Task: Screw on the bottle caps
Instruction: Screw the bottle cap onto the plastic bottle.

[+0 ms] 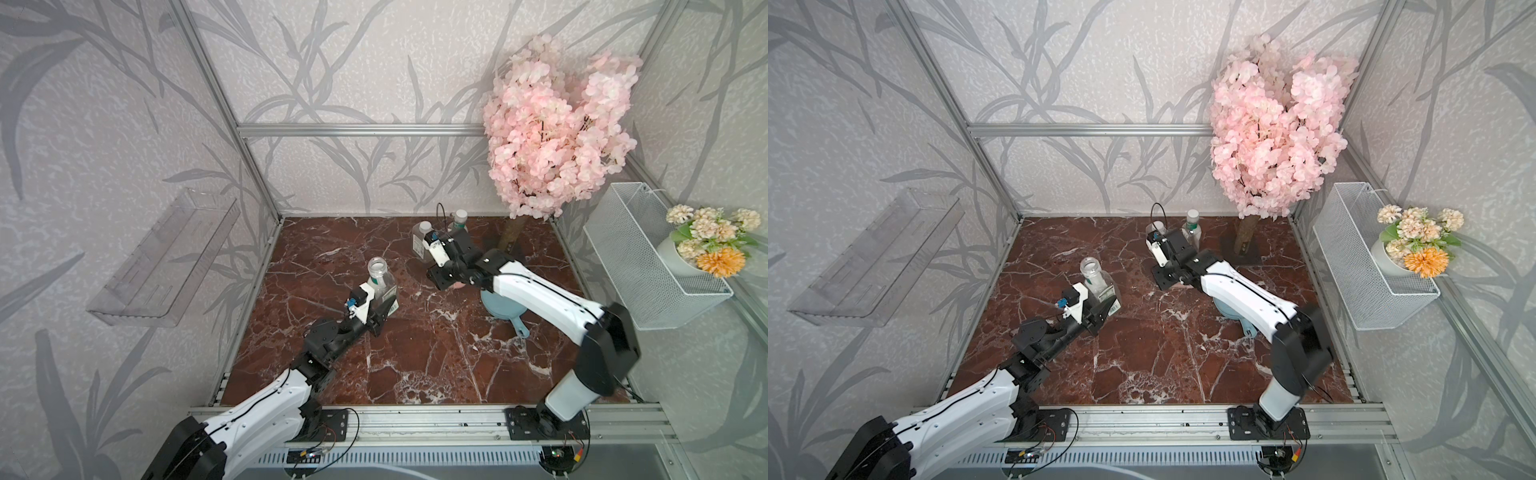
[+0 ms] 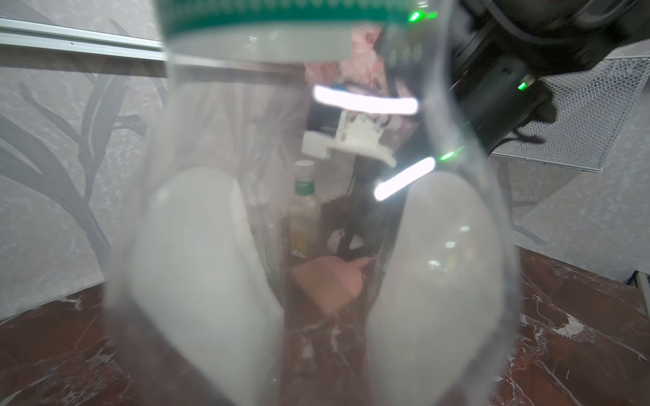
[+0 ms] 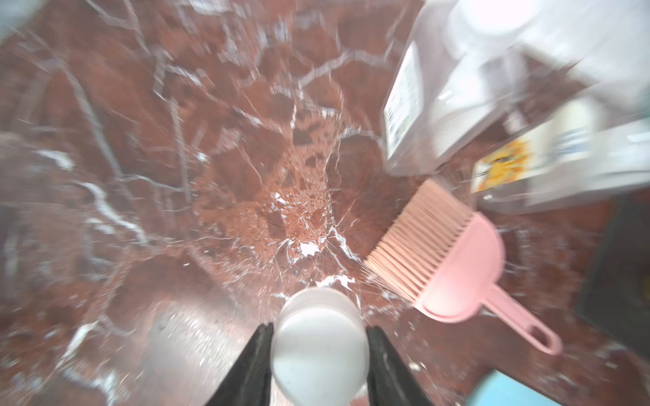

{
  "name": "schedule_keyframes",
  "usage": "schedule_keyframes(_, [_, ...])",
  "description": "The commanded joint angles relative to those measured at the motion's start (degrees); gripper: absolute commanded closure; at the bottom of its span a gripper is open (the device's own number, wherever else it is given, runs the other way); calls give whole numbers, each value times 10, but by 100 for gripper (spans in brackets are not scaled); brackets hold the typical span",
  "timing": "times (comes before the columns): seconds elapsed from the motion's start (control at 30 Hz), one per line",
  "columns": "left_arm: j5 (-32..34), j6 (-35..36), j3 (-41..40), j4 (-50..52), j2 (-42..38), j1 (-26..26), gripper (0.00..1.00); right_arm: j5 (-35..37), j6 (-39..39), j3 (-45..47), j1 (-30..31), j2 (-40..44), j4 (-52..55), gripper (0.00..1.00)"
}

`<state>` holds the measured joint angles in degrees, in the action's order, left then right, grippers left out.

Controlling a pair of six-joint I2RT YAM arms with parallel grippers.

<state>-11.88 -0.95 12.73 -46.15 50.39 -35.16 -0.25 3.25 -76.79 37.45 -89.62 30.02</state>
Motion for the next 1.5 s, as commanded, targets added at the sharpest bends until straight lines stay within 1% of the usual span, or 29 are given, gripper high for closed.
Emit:
schedule_keyframes(0.0, [-16,12,2,-76,36,-18,65,-27,-15,53,-5,89,14,68])
schedule_keyframes(0.07, [-16,19,9,-95,72,-36,65,-53,-17,70,-7,151,39,68])
schedule_keyframes(0.17, [-18,35,21,-116,121,-63,66,-88,-23,68,-8,218,81,70])
schedule_keyframes(0.27, [-22,44,29,-147,162,-85,67,-126,-32,39,-9,253,137,71])
schedule_keyframes(0.37, [-24,55,36,-168,196,-102,67,-148,-51,-5,-9,262,198,73])
schedule_keyframes(0.53, [-25,72,56,-184,241,-131,67,-180,-73,-77,-9,250,268,74])
schedule_keyframes(0.67, [-23,80,71,-193,275,-153,68,-203,-88,-136,-6,221,320,74])
schedule_keyframes(0.87, [-29,89,97,-195,313,-177,68,-196,-111,-204,22,167,375,74])
schedule_keyframes(1.0, [-31,93,110,-194,331,-189,68,-201,-121,-228,34,144,389,74])
schedule_keyframes(1.17, [-30,94,117,-192,339,-196,68,-207,-131,-235,43,132,405,74])
schedule_keyframes(1.47, [-30,101,125,-187,346,-204,68,-193,-142,-243,46,115,427,74])
